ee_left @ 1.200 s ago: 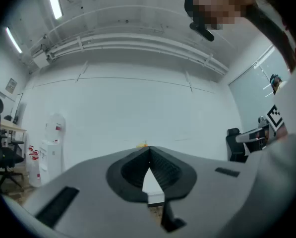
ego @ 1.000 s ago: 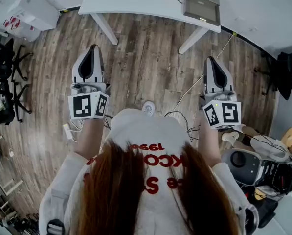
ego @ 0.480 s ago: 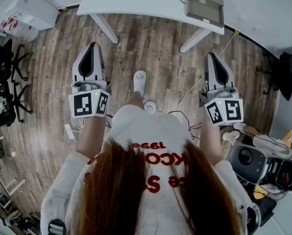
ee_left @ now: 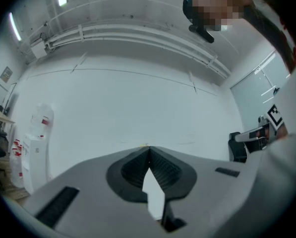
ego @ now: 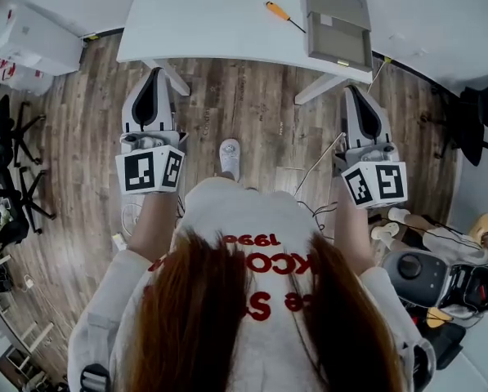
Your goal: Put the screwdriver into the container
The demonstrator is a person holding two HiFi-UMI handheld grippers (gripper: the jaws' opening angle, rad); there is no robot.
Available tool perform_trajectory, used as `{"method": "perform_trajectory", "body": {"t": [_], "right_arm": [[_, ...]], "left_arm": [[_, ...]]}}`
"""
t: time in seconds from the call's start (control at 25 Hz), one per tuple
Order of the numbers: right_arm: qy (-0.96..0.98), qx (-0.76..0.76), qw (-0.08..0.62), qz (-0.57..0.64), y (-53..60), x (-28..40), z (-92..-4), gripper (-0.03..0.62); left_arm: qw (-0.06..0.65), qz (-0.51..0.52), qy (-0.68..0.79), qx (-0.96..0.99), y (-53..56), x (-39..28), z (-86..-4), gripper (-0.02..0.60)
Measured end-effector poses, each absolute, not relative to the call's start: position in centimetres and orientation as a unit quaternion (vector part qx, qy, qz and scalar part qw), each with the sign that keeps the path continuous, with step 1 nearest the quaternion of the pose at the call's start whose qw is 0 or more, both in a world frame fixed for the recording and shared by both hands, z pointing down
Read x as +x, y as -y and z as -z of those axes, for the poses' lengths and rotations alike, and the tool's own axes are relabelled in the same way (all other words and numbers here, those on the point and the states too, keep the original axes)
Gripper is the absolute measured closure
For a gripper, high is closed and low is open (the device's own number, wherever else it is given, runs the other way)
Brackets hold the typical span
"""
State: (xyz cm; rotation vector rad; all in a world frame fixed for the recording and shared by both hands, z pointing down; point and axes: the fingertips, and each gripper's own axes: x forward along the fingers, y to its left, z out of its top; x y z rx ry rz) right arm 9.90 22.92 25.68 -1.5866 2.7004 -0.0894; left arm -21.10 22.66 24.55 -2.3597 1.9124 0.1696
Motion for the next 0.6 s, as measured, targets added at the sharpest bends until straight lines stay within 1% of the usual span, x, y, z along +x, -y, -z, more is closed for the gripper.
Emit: {"method": "perform_trajectory", "body": {"t": [0.28,0.6], "right_arm": [[-0.846,-0.532,0.013,0.033,-17.0,8.8,-25.2,0.586],[-0.842,-0.539,0.014,0.033,-13.1,6.7,-25.1,0.586]], "left_arm": [[0.054,-0.062,-0.604,-0.793,-15.4,-22.4,-23.9,0.574],[0.049,-0.061,-0.592,-0.802,-10.7,-24.0,-24.4,0.575]]}}
